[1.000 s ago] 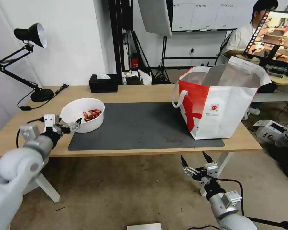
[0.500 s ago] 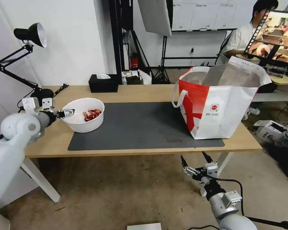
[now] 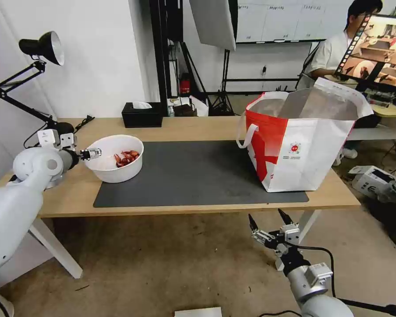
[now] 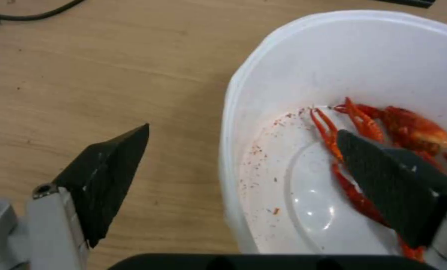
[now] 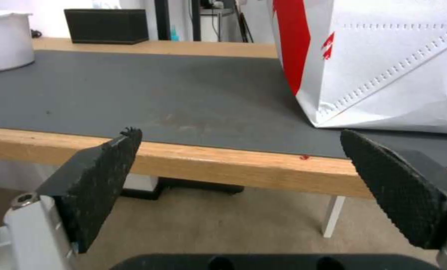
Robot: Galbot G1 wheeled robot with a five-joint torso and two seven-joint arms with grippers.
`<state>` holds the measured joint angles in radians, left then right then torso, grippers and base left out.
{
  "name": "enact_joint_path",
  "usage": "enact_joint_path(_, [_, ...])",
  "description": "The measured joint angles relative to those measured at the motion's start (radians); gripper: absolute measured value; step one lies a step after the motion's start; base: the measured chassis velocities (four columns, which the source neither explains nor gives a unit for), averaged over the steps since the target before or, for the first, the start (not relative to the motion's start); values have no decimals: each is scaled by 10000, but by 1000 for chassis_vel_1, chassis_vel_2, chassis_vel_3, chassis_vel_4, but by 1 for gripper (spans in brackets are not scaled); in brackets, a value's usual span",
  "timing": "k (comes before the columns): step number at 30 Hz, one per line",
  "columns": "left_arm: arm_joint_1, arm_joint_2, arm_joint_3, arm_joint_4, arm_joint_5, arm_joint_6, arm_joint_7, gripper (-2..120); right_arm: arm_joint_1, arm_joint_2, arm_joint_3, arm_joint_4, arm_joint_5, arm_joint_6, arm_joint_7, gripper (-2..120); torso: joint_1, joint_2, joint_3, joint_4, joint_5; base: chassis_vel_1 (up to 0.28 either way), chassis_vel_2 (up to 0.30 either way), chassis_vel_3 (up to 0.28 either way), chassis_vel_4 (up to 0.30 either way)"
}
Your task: Pick up the trash from the table and place it into the takeout bag.
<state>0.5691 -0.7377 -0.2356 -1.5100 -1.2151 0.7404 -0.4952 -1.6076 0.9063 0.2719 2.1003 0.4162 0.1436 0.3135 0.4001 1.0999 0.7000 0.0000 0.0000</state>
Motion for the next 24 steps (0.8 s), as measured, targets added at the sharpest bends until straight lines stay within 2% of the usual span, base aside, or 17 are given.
enact_joint_path(3, [-68, -18, 53, 93, -143, -13, -84, 100, 0, 0, 0, 0, 0, 0, 0, 100, 0, 0, 0, 0, 0, 0, 0, 0, 0])
enact_joint_path(9, [-219, -18, 142, 220, -1151, -30, -814, 100, 0, 0, 0, -1, 0, 0, 0, 100, -1, 0, -1, 0, 1, 0, 0, 0, 0])
enact_joint_path(15, [-186, -47, 158, 255, -1330, -37, -993, 100, 0, 0, 0, 0, 0, 0, 0, 100, -1, 1, -1, 0, 1, 0, 0, 0, 0])
enact_joint_path(22, [-145, -197, 118, 265, -2370, -42, -1742, 100, 0, 0, 0, -1, 0, 0, 0, 100, -1, 2, 0, 0, 1, 0, 0, 0, 0])
enact_joint_path(24, [-137, -230, 116, 266, -2437, -45, -1837, 93, 0, 0, 0, 0, 0, 0, 0, 100, -1, 2, 0, 0, 1, 0, 0, 0, 0])
